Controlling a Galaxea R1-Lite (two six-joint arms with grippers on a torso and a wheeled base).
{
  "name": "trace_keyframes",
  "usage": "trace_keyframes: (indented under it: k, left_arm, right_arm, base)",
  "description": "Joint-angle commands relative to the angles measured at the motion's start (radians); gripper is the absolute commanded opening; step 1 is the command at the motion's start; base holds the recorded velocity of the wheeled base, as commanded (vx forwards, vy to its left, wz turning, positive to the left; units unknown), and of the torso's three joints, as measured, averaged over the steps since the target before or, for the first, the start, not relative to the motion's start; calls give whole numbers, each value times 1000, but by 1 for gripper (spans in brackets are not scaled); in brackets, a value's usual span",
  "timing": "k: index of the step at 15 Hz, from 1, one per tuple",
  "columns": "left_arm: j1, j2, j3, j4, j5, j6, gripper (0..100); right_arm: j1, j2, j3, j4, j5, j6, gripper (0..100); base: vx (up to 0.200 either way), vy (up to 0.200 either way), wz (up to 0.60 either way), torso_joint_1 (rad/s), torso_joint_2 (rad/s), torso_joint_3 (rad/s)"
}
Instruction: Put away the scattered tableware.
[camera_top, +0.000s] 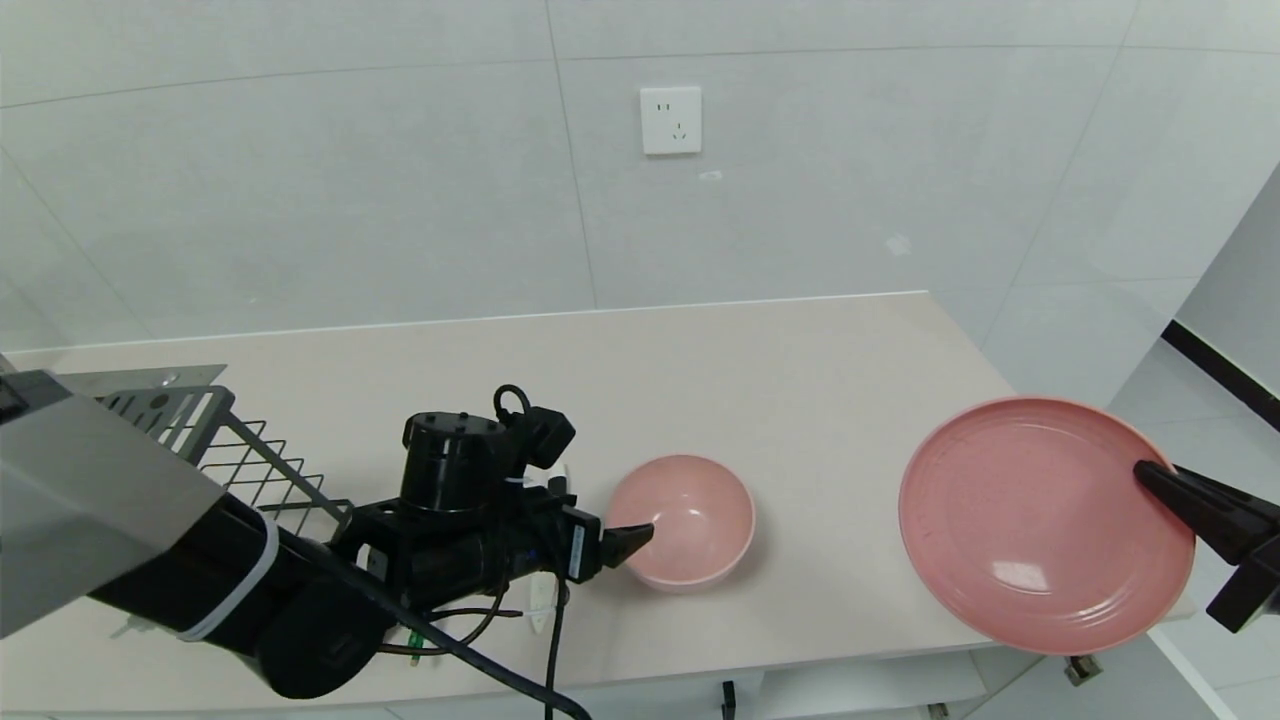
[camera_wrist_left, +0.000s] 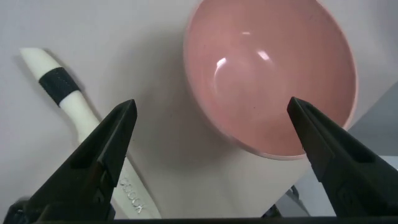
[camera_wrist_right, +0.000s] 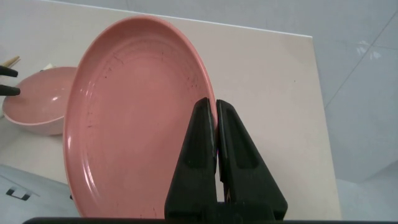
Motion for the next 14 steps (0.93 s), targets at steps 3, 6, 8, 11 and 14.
trace_keyframes:
  k: [3,6,8,11,14]
  left_arm:
    - [-23,52,-16,-4,0,-3,100]
    - [-25,116,-32,-73,3,-40,100]
    - [-30,147,-32,-124,23,-63,100]
    - [-36,161,-33,-132,32,-63,100]
    - [-48,167,-52,-135,32,-65,100]
  right_arm:
    - [0,7,0,-1,1,0,0]
    - [0,6,0,-1,1,0,0]
    - [0,7,0,-1,1,0,0]
    - [0,7,0,0,1,0,0]
    - [0,3,0,0,1,0,0]
  base:
    - [0,0,0,0,0,0]
    - [0,0,0,0,0,0]
    - [0,0,0,0,0,0]
    - [0,0,0,0,0,0]
    - [0,0,0,0,0,0]
